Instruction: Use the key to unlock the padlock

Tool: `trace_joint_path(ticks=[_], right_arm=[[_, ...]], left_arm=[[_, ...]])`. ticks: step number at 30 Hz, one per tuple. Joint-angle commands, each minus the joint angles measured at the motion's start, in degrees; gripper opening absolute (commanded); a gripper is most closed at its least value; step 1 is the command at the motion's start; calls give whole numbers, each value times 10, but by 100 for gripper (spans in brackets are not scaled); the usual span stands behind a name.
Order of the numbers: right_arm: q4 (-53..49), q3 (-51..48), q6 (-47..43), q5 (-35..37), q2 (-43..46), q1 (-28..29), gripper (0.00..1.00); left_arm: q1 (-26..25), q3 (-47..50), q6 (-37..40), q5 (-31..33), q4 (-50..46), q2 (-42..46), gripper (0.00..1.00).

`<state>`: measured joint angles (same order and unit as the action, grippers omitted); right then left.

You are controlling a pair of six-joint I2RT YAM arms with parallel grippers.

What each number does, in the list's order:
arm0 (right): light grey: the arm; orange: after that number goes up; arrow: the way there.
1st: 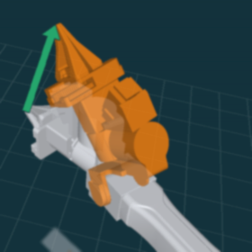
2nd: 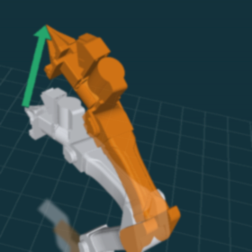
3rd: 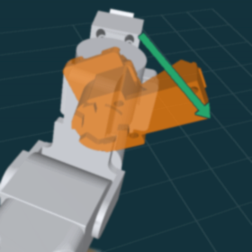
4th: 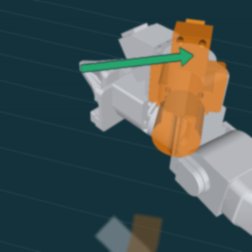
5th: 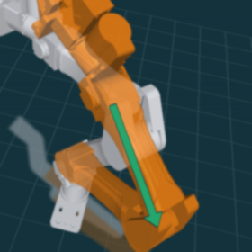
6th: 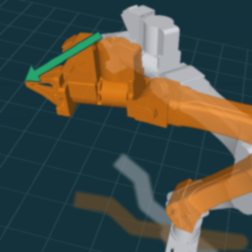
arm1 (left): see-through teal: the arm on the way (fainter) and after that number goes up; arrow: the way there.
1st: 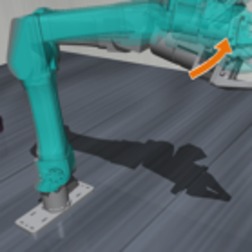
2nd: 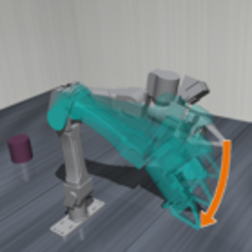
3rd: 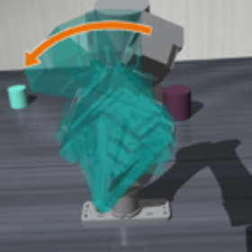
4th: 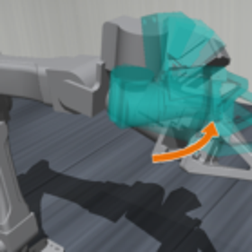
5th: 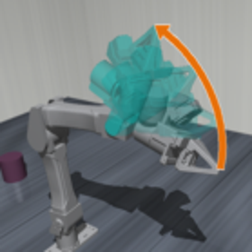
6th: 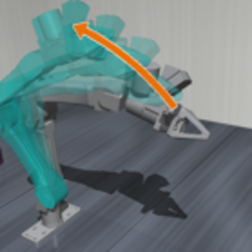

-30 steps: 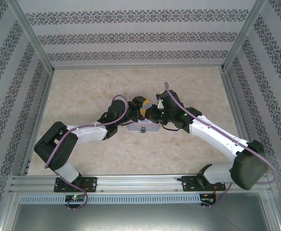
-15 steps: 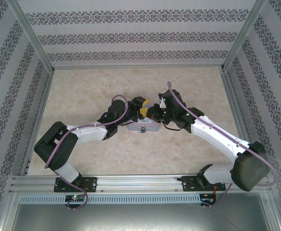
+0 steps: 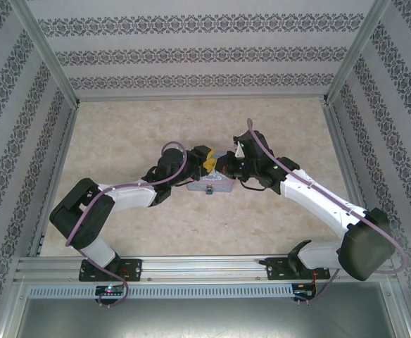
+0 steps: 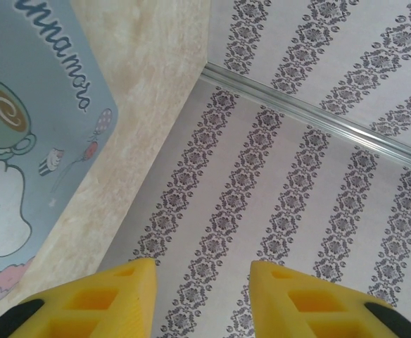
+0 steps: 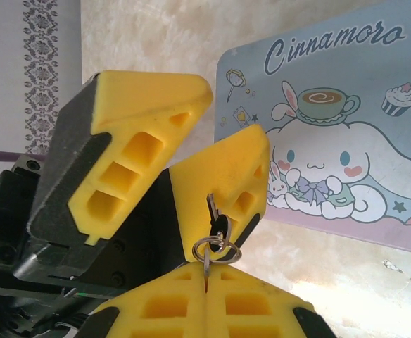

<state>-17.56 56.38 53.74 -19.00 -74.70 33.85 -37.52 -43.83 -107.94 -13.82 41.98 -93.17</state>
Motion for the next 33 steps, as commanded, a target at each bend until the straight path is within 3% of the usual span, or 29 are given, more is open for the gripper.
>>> trace_joint_path(ticks=[1,9,24,33], right_arm=[[9,-11,4,-11,14,-6,0],[15,-15,9,-13,12,-7,0],[21,-1,13,-14,10,-7,0],[26,0,17,-18,8,-7,0]], left_arm=[[-7,4,12,15,-3,18,37],[-9,-1,16,15,-11,20,27],[-15,-1,19,16,-19,15,28],[-18,0,19,17,-17,13,21]])
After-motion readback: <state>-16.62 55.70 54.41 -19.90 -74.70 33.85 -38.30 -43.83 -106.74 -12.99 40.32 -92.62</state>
